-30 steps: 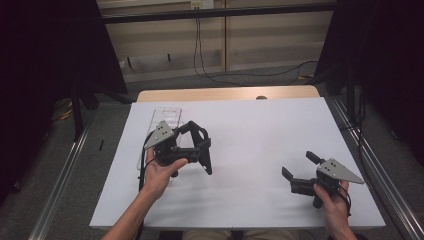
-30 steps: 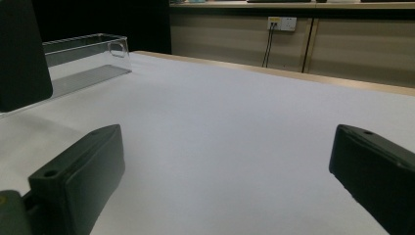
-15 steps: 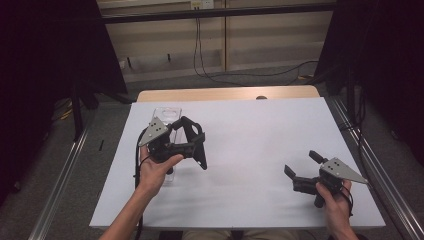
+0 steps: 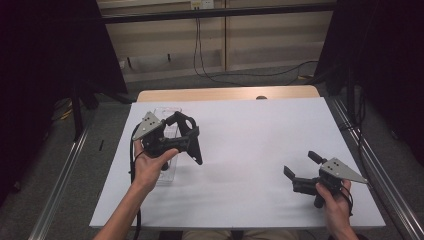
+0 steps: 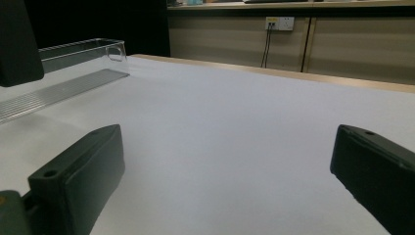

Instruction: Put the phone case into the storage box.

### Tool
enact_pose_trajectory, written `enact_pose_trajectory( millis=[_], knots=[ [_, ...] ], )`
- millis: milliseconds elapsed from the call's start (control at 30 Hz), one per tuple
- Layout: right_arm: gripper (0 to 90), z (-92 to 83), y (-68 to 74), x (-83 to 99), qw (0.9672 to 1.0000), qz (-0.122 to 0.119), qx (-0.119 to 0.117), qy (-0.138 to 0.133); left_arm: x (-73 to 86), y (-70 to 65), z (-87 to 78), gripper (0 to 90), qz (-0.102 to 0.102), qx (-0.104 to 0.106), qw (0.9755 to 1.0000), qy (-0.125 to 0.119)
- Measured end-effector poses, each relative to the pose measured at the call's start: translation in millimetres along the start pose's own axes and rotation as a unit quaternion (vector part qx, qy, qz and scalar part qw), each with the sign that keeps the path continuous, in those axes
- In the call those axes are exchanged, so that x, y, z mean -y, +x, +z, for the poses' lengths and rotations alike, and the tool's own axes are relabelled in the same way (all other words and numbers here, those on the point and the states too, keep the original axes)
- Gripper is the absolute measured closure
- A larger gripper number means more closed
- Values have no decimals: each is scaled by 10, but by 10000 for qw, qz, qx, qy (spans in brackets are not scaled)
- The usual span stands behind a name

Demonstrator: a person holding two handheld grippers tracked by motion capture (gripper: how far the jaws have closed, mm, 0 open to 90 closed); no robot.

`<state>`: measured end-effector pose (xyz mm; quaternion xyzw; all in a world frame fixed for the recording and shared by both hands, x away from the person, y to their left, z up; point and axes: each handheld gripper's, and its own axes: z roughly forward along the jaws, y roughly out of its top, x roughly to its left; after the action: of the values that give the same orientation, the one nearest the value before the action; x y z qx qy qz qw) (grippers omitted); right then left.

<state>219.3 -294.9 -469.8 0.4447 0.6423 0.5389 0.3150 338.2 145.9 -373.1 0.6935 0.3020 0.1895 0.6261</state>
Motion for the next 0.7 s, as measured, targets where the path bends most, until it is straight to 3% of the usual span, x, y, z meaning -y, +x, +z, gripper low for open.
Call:
enact_pose_trajectory(
  millis=[167,200,233,267,367,433,700],
  knots=[
    [0,7,0,0,10000,-17,-17,-5,-49,81,-27,136,50,-37,10000,20],
    [0,5,0,0,10000,-23,-25,1,-65,82,-24,136,-39,-97,9999,-56],
    [0,3,1,0,10000,-15,-22,9,-80,101,-42,136,66,-127,9999,35],
    [0,4,-1,0,10000,-23,-25,-2,-87,104,-36,136,6,-153,9999,-48],
    [0,4,-2,1,10000,-23,-31,-2,-113,147,-55,136,87,-215,9997,-6],
    [0,4,-3,1,10000,-20,-25,5,-119,156,-49,135,-29,-254,9996,-97],
    [0,2,-3,1,10000,3,-34,11,-173,254,-59,135,14,-413,9991,-64]
  ],
)
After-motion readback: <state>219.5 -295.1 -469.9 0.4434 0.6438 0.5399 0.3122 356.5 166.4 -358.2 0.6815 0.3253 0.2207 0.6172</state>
